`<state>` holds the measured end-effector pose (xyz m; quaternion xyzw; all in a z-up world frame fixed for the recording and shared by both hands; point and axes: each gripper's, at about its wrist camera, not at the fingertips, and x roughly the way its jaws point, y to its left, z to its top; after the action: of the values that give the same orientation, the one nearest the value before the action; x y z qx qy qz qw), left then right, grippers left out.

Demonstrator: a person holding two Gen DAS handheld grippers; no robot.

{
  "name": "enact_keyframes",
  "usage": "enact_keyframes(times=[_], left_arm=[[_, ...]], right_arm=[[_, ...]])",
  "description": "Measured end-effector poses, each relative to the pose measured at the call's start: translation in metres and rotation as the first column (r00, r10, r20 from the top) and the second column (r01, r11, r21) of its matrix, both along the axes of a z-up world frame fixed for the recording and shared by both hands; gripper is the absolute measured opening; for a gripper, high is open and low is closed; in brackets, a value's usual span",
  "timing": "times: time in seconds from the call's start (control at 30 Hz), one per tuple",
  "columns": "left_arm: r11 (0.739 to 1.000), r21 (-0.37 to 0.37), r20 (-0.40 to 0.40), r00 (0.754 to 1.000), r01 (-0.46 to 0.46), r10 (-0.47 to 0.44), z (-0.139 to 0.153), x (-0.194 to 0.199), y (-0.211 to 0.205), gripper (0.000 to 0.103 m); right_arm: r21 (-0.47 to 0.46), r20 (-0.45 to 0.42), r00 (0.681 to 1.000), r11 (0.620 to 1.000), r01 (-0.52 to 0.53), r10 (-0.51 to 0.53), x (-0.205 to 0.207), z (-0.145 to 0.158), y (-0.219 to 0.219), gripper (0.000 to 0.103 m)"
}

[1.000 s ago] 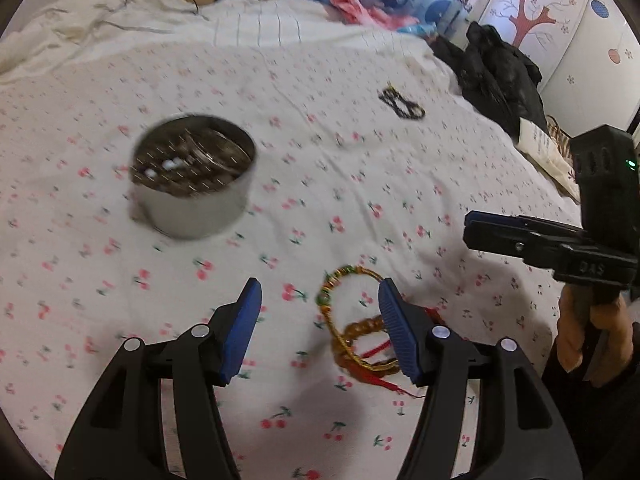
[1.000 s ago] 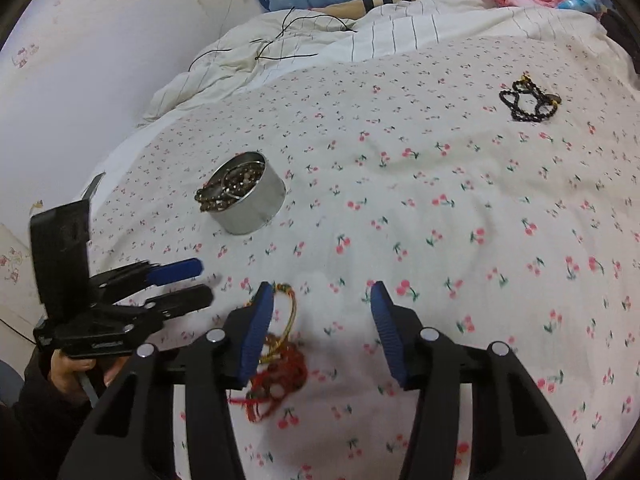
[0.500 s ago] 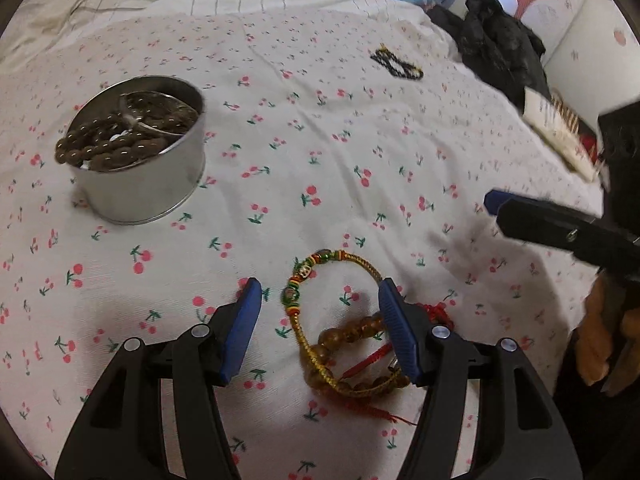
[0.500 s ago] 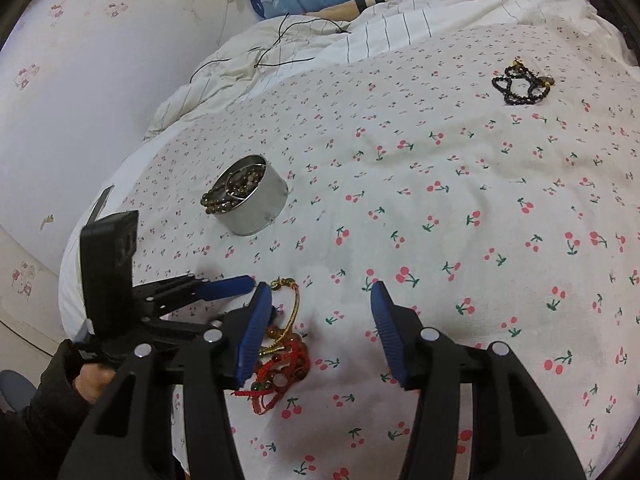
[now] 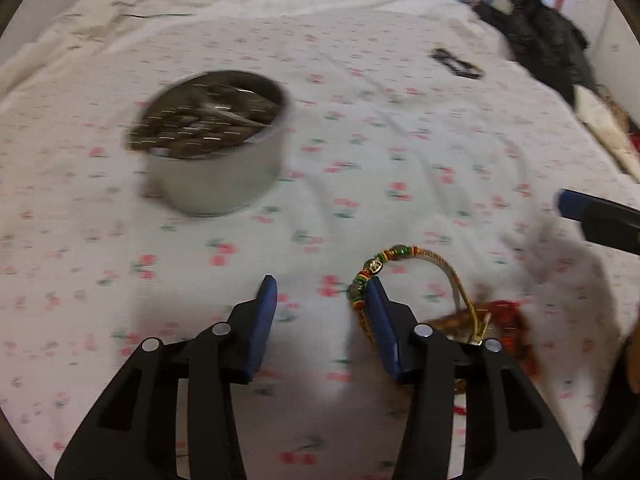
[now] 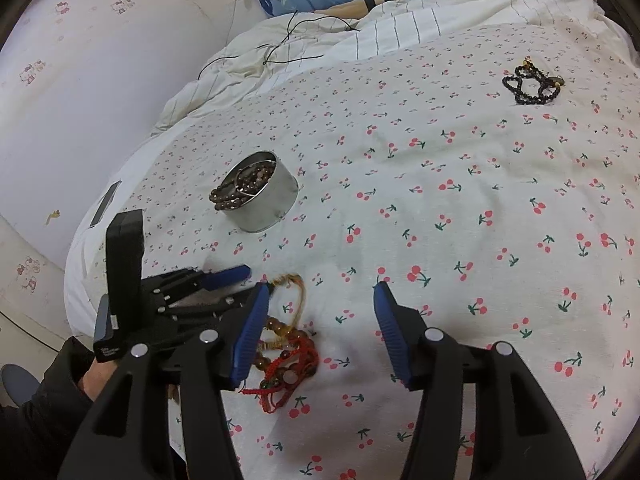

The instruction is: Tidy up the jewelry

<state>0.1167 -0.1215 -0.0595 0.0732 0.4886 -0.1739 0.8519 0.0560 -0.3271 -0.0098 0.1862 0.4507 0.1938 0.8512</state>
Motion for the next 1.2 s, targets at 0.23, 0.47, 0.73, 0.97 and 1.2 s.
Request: enact_keyframes(times=[0.23, 0.47, 0.73, 0.97, 1.2], left_arm=[[0.993, 0.051, 0.048, 0.994, -0.106, 0.103, 0.008, 0.006, 0.023, 0.045], [0.998, 0.056, 0.007, 1.0, 0.004, -0.005, -0.002, 0.004, 0.002, 0.043], [0.997, 0.046, -0.004, 0.998, -0.067, 0.067, 0.002, 0.009, 0.027, 0.006], [0.996, 0.023, -0.007, 0.996, -0.09, 0.09, 0.006, 0.01, 0.045, 0.006], [0.997, 0.025, -0.019, 0.997, -0.073, 0.073, 0.003, 0.01, 0.042, 0.006]], right_arm=[[-0.002, -0.007, 1.0, 1.0, -0.017, 0.017, 0.0, -0.001, 0.003, 0.054], [-0.027, -0.032, 0.996, 0.996, -0.083, 0.082, 0.001, -0.007, 0.017, 0.054], [-0.02, -0.059, 0.996, 0.997, -0.069, 0.068, 0.001, -0.012, 0.01, 0.054], [-0.181, 0.079, 0.937, 0.929, -0.323, 0.341, -0.05, 0.011, 0.059, 0.054], [-0.407, 0.067, 0.881, 0.819, -0.404, 0.468, -0.073, 0.006, 0.089, 0.054]])
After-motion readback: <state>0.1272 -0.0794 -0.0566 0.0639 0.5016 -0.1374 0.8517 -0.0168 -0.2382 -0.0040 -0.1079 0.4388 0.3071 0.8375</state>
